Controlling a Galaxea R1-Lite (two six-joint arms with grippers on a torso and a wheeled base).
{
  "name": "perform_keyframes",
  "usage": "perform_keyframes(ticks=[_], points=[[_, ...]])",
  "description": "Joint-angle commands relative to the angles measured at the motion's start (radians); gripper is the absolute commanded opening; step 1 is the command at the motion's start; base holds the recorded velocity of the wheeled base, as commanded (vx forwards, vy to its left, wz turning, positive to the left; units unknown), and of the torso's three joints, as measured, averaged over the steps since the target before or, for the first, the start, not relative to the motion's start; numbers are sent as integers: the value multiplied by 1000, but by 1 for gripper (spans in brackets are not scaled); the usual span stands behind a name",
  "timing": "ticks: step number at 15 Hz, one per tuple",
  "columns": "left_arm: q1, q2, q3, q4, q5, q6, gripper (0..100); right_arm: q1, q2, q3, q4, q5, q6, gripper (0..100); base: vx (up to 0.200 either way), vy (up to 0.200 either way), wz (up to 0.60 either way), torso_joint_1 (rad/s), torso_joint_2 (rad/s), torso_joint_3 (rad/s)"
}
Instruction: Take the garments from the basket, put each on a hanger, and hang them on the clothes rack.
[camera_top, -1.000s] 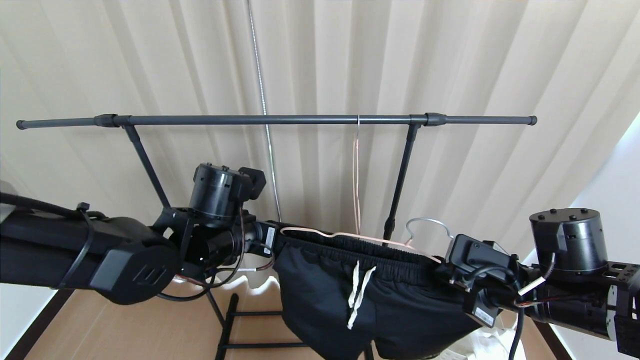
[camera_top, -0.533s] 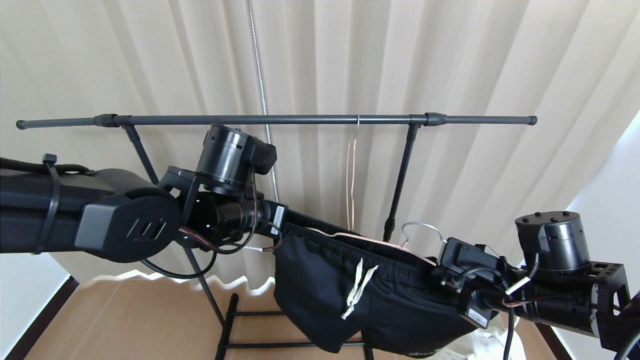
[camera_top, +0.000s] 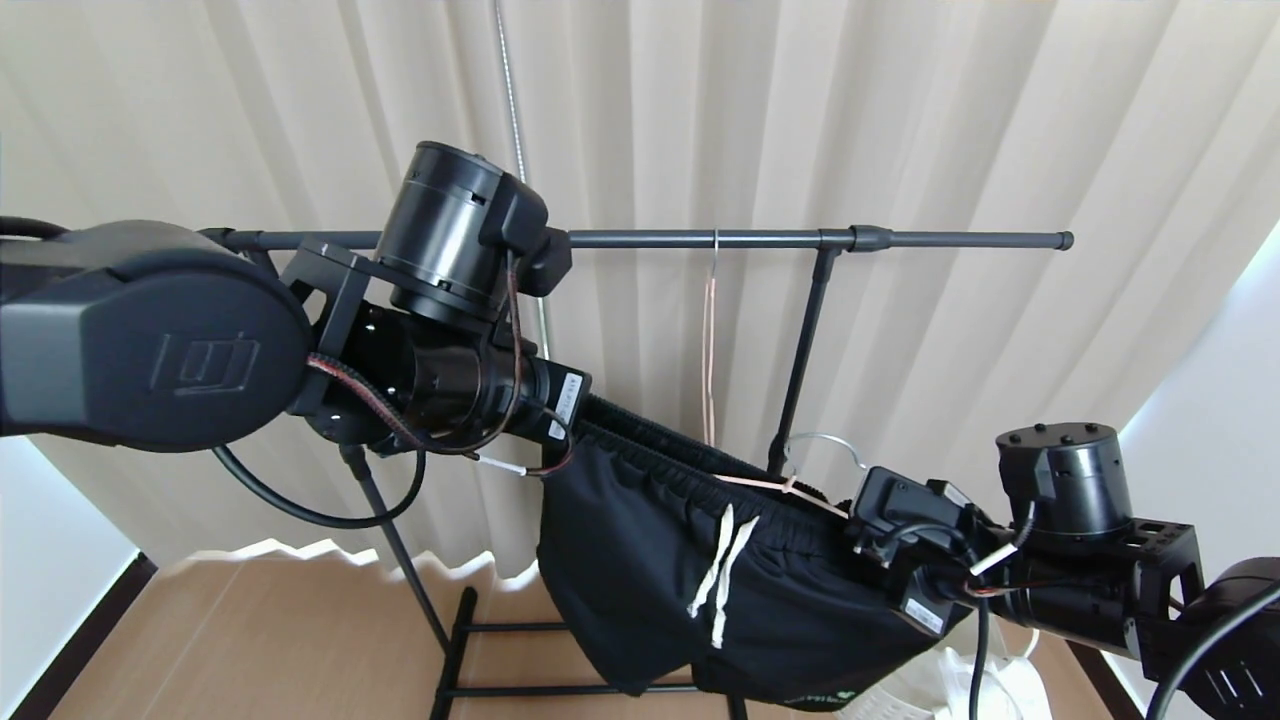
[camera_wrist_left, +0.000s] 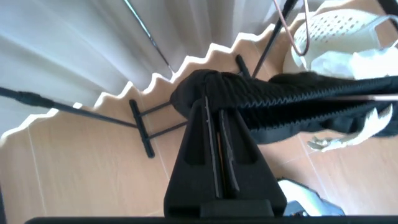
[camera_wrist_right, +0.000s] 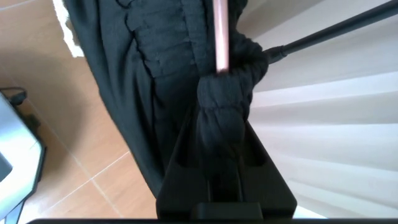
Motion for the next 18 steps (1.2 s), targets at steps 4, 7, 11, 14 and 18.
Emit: perform_keyframes(ticks=[4,7,11,14,18], points=[[-54,1,-8,2,0,-2,0,9,40,-3,-90,1,72,0,0,0,0,0,0,0],[-85,6,-5,4,0,-1,0,60,37,-4,-148,1,184,0,0,0,0,0,0,0],[-112,1,3,37,0,-7,0,95,32,-6,-237,2,261,0,0,0,0,0,0,0],[-120,6,8,45,-2,-22,0,107,32,-9,-285,2,313,0,0,0,0,0,0,0],[-143,17,1,44,-23,-67,0,107,40,-38,-306,1,358,0,0,0,0,0,0,0]])
